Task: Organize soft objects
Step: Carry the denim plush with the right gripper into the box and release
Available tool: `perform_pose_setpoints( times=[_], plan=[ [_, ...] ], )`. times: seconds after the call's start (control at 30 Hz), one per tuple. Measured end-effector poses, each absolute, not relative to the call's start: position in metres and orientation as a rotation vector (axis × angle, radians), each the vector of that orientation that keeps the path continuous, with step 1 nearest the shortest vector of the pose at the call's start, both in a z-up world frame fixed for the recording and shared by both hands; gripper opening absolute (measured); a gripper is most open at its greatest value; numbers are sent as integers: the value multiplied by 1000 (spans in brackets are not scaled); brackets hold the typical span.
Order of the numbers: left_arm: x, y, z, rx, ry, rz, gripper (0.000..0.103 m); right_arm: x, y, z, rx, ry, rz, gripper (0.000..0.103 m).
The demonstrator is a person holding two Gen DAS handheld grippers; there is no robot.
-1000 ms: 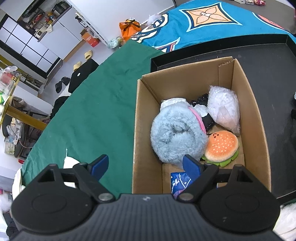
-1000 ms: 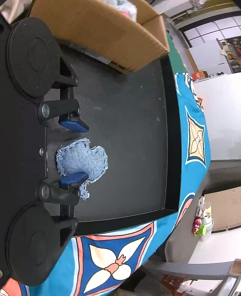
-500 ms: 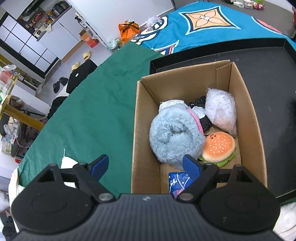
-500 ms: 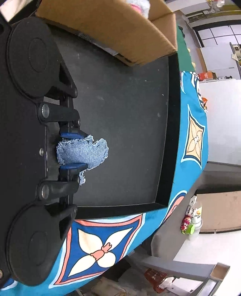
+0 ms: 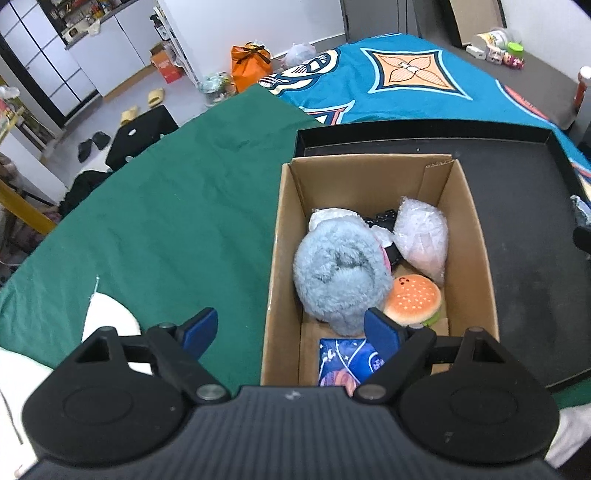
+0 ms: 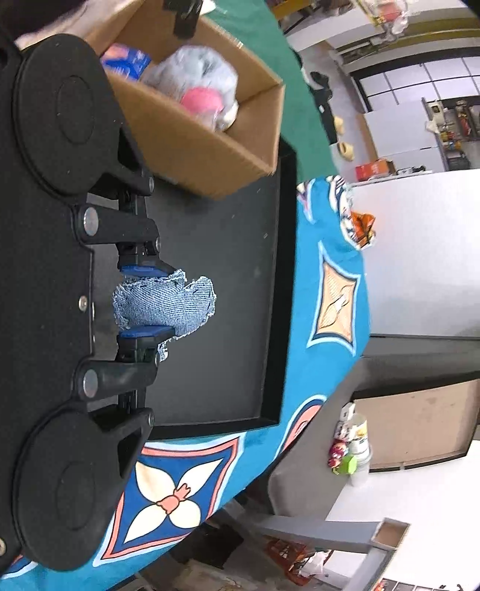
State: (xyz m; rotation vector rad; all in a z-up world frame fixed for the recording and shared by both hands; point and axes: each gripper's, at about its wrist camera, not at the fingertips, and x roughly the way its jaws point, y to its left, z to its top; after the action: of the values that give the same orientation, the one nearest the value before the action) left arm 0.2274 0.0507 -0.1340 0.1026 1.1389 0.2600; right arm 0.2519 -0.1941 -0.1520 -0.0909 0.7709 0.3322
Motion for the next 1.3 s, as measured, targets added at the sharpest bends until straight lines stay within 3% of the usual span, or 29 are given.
perform_pose_setpoints(
  times=[0.37,0.43,0.57,0.63,0.8,1.3],
  plan=[
    [215,74,-123,86,1126,199,82,225,-165,-110,-84,712,387,26],
    [212,78,-122,60,1122,180,78,220,-159,-105,-98,701,391,26],
    [211,84,-130,14,1146,152,60,212,-145,-97,-111,691,407,26],
    [210,84,-132,18,1142,145,59,208,-139,-93,-111,688,417,26],
    [214,92,-140,-22,1180,121,40,201,-121,-83,-98,686,455,26],
    [215,109,-156,-61,1222,117,27,192,-81,-88,-63,746,514,26]
  ],
)
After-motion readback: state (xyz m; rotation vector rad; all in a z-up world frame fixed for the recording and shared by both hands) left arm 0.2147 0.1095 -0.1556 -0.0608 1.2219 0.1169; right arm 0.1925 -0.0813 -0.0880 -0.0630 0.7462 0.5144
